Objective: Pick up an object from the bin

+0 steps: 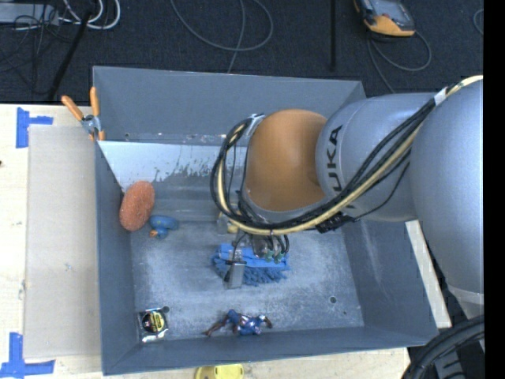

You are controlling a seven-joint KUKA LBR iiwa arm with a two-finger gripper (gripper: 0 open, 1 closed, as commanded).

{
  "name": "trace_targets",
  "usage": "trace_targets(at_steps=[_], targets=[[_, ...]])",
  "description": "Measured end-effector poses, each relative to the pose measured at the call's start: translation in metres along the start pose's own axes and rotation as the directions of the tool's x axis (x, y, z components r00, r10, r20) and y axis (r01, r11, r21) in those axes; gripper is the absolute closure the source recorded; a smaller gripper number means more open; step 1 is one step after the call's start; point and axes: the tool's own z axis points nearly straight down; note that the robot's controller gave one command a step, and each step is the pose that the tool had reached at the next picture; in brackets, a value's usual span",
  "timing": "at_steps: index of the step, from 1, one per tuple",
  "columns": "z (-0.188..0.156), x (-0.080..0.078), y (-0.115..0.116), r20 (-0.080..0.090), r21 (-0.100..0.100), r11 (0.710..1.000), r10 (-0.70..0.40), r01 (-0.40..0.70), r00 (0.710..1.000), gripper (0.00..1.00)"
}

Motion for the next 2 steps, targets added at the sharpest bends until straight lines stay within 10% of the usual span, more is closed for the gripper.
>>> trace_targets(at_steps=[2], targets=[[0.038,0.007,-0.032,0.006,-0.003,0.998,0.056,-0.056,0.998,0.0]])
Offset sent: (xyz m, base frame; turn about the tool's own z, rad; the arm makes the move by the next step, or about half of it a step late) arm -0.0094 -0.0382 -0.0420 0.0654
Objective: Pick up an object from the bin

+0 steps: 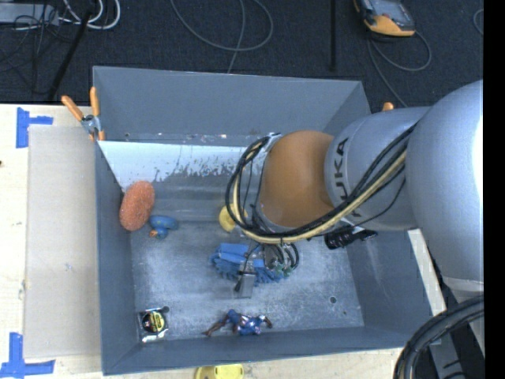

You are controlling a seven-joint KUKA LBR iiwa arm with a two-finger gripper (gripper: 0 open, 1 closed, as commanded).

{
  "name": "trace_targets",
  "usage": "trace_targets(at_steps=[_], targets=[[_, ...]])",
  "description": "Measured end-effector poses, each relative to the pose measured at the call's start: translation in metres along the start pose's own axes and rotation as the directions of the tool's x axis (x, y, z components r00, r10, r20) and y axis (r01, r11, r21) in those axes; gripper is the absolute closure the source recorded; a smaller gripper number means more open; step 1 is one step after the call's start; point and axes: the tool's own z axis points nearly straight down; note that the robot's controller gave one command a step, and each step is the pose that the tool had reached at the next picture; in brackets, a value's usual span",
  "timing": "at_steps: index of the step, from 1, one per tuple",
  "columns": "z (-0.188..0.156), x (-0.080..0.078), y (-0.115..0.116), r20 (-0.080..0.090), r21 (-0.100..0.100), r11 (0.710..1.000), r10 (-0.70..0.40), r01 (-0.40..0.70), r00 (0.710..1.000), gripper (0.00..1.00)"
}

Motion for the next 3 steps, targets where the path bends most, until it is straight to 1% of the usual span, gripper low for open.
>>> trace_targets(at_steps=[1,2,3], targets=[[0.014,-0.036,-0.013,0.004,-0.001,1.0,0.03,-0.03,1.0,1.0],[0.014,-0.036,-0.013,0.004,-0.001,1.0,0.031,-0.031,1.0,1.0],[-0.138,-0.036,-0.01,0.005,-0.001,1.0,0.027,-0.027,1.0,1.0]])
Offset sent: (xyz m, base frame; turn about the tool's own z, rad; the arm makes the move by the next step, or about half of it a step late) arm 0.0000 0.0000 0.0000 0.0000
